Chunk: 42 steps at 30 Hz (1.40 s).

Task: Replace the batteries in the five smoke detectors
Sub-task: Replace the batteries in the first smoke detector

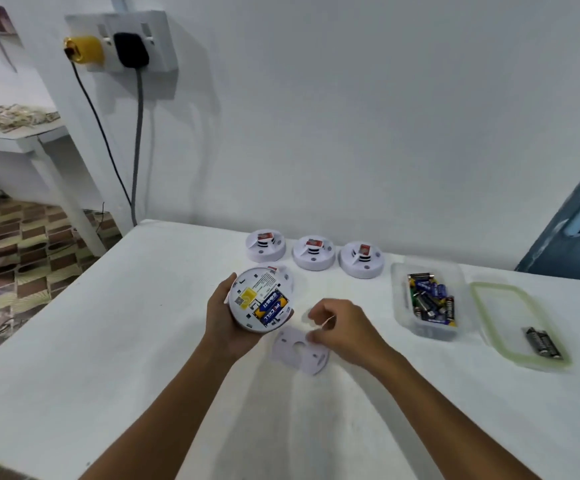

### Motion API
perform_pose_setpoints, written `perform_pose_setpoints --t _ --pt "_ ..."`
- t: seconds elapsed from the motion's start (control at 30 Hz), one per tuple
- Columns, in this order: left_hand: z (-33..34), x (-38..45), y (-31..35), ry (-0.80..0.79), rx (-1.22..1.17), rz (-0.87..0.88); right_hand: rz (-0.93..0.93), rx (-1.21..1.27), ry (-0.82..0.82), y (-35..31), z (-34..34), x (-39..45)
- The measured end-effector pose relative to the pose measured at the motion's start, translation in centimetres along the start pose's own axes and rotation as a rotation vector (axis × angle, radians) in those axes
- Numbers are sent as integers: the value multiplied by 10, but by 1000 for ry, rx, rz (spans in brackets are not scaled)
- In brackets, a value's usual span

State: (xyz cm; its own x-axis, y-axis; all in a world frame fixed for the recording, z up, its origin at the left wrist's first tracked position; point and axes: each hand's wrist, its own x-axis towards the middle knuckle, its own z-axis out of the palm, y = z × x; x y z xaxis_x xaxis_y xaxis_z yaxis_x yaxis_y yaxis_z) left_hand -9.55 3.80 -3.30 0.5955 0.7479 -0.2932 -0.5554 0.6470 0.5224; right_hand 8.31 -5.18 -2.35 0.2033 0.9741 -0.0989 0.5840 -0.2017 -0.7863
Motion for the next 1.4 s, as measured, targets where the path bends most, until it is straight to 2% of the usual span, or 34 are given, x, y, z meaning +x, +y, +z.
perform_pose_setpoints --t 0.1,0.17,0.33,0.43,0.53,0.67,0.8,0.93,1.4 --pt "-21 -7 9 35 -38 -29 40 -378 -160 -6 26 6" --pt "-29 -9 13 52 -46 -38 38 -514 -220 -10 30 9" --pt "-34 -11 19 53 -43 -50 80 -541 -301 -19 31 19" --pt "-33 -8 22 64 -58 -35 21 -642 -280 -26 32 20" --pt "-31 -6 29 85 -57 -24 8 -583 -170 -35 17 21" --pt "-27 -5 30 70 -64 -21 -57 -314 -10 -55 1 21" --pt "-16 -7 26 46 -12 -26 -206 -228 -27 -84 11 18" --pt "-6 -7 26 43 29 -30 -296 -277 -35 -96 22 21" --pt "-11 -2 28 -40 46 -28 -305 -328 -22 -97 19 35"
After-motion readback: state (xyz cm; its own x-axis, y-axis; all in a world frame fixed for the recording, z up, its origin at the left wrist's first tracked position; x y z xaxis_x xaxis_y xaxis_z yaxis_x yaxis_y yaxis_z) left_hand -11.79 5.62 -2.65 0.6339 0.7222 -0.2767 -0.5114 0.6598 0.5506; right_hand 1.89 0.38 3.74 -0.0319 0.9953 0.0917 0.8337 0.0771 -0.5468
